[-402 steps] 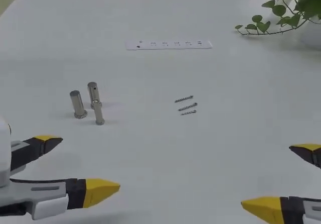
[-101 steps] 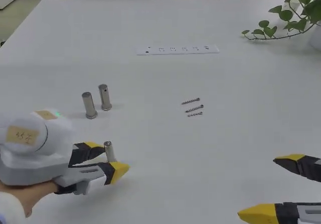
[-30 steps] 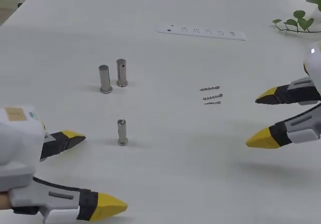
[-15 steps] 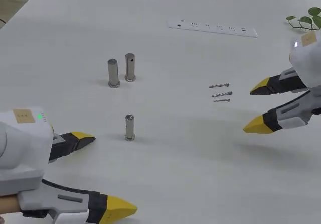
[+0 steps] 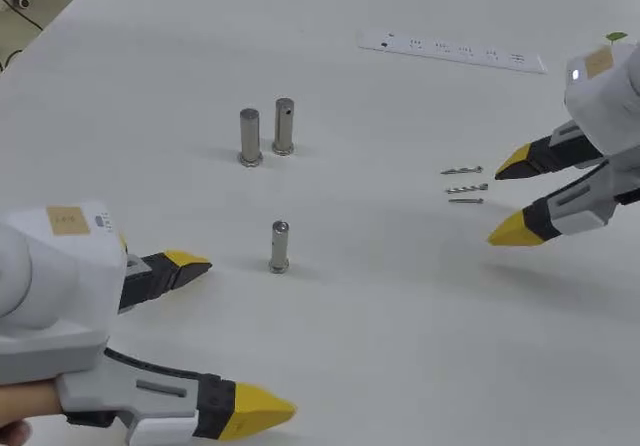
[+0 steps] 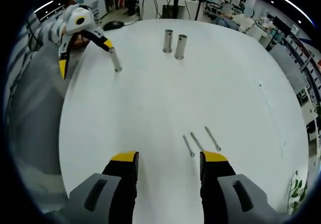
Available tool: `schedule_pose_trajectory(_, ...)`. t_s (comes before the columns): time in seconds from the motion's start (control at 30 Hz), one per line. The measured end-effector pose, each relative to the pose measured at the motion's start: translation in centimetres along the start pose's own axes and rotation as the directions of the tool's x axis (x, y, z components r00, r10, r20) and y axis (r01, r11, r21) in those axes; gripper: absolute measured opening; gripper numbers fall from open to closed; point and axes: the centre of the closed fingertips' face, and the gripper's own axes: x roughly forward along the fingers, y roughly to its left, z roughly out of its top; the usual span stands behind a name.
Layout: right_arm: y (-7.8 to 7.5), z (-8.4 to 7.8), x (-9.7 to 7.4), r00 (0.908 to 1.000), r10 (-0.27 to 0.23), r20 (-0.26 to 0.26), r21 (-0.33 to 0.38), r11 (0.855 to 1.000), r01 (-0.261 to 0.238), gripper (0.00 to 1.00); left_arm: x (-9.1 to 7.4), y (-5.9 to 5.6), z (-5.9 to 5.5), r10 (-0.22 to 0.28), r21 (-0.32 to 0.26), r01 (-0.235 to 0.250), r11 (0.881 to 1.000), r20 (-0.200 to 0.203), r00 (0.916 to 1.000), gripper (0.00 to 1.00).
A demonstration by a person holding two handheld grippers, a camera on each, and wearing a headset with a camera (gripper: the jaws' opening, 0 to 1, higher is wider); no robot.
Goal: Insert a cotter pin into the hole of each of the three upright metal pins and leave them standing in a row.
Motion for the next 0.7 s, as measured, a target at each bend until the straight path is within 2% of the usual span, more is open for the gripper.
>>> schedule_pose_trajectory(0.2,-0.8,-0.8,1.7,0.9974,0.025,-0.067,-0.026,0.999,-0.027,0.46,-0.2,0.0,0.2,-0.001,0.0,0.001,1.0,0.005,1.0,0.93)
schedule_pose_trajectory(0.63,-1.2,-1.5,2.8,0.991,0.075,-0.11,-0.024,0.997,-0.078,0.41,-0.5,0.2,0.7,0.007,0.013,-0.007,1.0,0.021,0.9998,0.92)
schedule_pose_trajectory(0.7,-1.7,-1.7,3.3,0.9902,0.07,-0.121,-0.031,0.997,-0.074,0.41,-0.5,0.1,0.8,0.008,0.013,-0.008,1.0,0.023,0.9997,0.92)
